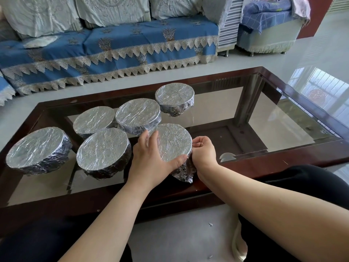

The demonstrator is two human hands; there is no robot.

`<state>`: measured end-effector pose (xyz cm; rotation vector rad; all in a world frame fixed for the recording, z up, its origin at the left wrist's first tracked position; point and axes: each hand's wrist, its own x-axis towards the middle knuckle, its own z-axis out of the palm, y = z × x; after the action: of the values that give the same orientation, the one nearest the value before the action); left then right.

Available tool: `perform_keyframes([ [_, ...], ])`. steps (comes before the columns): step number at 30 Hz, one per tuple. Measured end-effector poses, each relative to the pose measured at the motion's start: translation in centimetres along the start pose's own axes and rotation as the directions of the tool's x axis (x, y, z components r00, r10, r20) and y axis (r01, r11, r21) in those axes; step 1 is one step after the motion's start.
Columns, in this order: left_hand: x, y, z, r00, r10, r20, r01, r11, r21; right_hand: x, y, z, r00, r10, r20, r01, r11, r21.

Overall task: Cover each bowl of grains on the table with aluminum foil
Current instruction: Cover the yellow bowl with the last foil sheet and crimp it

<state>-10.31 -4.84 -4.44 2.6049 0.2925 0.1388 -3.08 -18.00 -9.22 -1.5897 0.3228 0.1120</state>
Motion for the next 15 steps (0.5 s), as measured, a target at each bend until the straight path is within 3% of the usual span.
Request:
perform_keyframes([
  [6,0.0,-0.2,-0.1,1.0,0.0,-0.012,0.0,1.0,0.016,0.6,-0.4,-0.5,0.996,-0.048,0.079,0.054,0.996,-0.078],
  [12,0.2,-0.4,-0.1,1.0,0.009,-0.004,-0.009,1.0,0.012,0.6,-0.4,-1.2,0.965,-0.211,0.155,0.246,0.933,-0.262],
  [15,0.1,-0.3,0.0,1.0,0.005,-0.007,-0.005,1.0,0.005,0.6,-0.8,-1.3,0.96,-0.231,0.158,0.268,0.923,-0.275],
])
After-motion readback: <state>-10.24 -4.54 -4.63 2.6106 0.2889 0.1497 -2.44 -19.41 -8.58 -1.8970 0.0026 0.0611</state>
